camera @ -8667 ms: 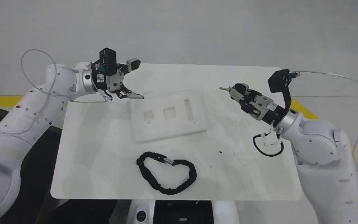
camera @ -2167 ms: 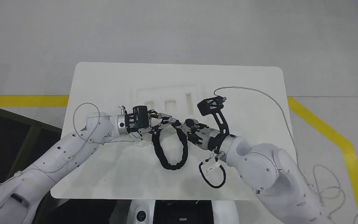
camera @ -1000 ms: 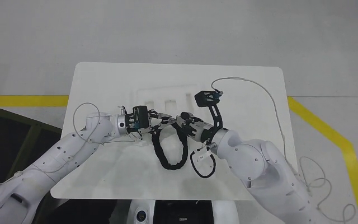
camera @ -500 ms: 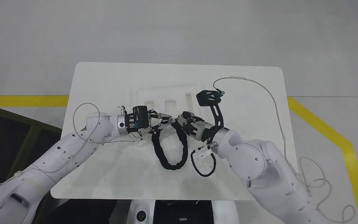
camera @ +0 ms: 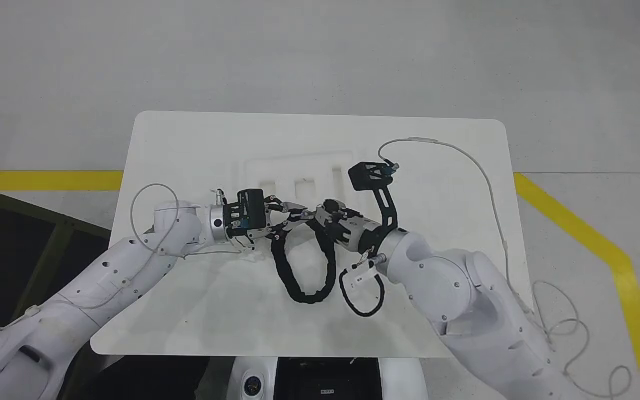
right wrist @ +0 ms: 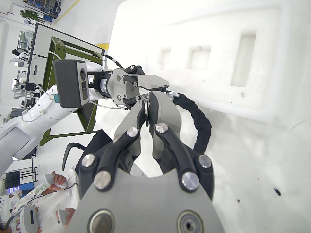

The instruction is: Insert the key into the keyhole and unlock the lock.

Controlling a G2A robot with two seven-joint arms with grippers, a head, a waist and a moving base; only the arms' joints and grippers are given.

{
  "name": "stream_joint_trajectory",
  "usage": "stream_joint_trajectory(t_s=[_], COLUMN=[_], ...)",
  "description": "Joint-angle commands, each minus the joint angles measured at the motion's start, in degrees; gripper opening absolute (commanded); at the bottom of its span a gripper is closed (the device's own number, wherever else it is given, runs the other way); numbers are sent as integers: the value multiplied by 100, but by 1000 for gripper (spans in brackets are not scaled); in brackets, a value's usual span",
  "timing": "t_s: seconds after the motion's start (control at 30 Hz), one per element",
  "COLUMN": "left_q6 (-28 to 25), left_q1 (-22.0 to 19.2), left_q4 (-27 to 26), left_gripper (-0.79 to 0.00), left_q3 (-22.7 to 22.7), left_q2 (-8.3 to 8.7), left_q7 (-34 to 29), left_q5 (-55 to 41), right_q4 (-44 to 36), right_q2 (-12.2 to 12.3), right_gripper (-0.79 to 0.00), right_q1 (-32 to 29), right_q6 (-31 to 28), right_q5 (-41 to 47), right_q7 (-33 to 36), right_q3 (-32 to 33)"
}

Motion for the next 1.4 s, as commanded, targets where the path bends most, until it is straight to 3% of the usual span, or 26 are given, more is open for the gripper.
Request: stream_joint_trajectory(t_s=[0.0, 0.5, 1.37], left_q6=[0, 0, 0], left_q1=[0, 0, 0], left_q4=[-1, -1, -1], left_gripper=[-785, -785, -785], left_q3=[0, 0, 0], left_q2=[0, 0, 0], left_q7=[1, 1, 1], left_q5=[0, 0, 0], right_q4=[4, 58, 490], right_q2=[-5, -48, -255], right_gripper=[-785, -785, -785], right_q1=[-6, -13, 510], right_q6=[22, 107, 378], right_q5=[-18, -61, -258], right_q7=[1, 115, 283], right_q3=[10, 1, -463])
